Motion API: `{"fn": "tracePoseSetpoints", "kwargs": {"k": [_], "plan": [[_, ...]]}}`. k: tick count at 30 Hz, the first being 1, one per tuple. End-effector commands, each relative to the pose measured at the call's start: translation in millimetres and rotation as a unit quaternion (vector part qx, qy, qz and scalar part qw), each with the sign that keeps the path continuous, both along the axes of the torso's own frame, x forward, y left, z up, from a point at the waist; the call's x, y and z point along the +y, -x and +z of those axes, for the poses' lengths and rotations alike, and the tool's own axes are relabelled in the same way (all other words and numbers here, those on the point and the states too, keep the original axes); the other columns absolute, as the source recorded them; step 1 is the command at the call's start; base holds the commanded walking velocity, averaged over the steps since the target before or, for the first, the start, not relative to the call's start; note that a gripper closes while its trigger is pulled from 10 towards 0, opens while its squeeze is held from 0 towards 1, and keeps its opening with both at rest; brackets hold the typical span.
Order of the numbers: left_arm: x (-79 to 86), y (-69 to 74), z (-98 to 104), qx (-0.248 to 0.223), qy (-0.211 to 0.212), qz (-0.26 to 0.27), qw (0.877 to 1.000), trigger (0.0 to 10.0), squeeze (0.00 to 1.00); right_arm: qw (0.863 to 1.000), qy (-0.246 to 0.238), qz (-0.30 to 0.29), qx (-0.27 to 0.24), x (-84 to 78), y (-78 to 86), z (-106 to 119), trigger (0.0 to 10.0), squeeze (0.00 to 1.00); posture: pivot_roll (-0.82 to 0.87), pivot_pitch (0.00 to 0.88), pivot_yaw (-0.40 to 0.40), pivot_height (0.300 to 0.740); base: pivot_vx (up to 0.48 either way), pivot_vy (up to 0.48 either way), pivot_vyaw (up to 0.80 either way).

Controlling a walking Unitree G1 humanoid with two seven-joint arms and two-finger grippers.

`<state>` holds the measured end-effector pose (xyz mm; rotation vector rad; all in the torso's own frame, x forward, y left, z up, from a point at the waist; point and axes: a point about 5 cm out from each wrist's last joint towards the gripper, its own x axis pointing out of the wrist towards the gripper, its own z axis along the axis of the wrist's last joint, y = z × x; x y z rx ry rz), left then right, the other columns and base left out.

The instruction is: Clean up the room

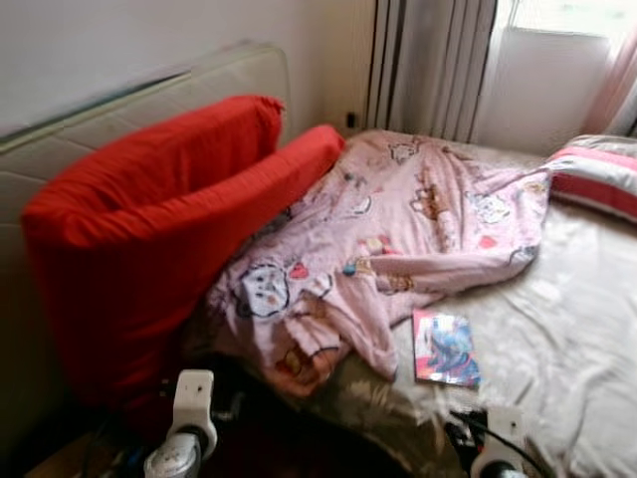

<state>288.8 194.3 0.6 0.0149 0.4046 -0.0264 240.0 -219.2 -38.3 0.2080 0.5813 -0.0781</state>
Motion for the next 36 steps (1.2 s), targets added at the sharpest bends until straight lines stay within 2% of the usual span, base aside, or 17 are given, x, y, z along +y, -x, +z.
{"fn": "tracePoseSetpoints", "kwargs": {"k": [1, 32, 36], "plan": [[1.9, -0.3, 0.8, -0.001, -0.002, -0.002, 1.0, 10.0, 0.0, 1.0, -0.004, -0.011, -0.001, -1.2, 2.3, -1.2, 10.0, 0.0, 0.0, 0.059, 0.027, 0.74, 0.0, 0.0, 0.0], [4.6, 2.3, -2.2, 0.01, 0.003, 0.001, 1.0, 10.0, 0.0, 1.0, -0.015, -0.022, -0.013, -1.7, 0.8, 0.6, 10.0, 0.0, 0.01, 0.072, 0.022, 0.74, 0.0, 0.0, -0.03], [5.1, 2.3, -2.0, 0.009, 0.002, 0.0, 1.0, 10.0, 0.0, 0.999, -0.017, -0.024, -0.014, -1.9, 0.7, 0.8, 10.0, 0.0, 0.01, 0.074, 0.022, 0.74, 0.247, 0.0, 0.0]]}}
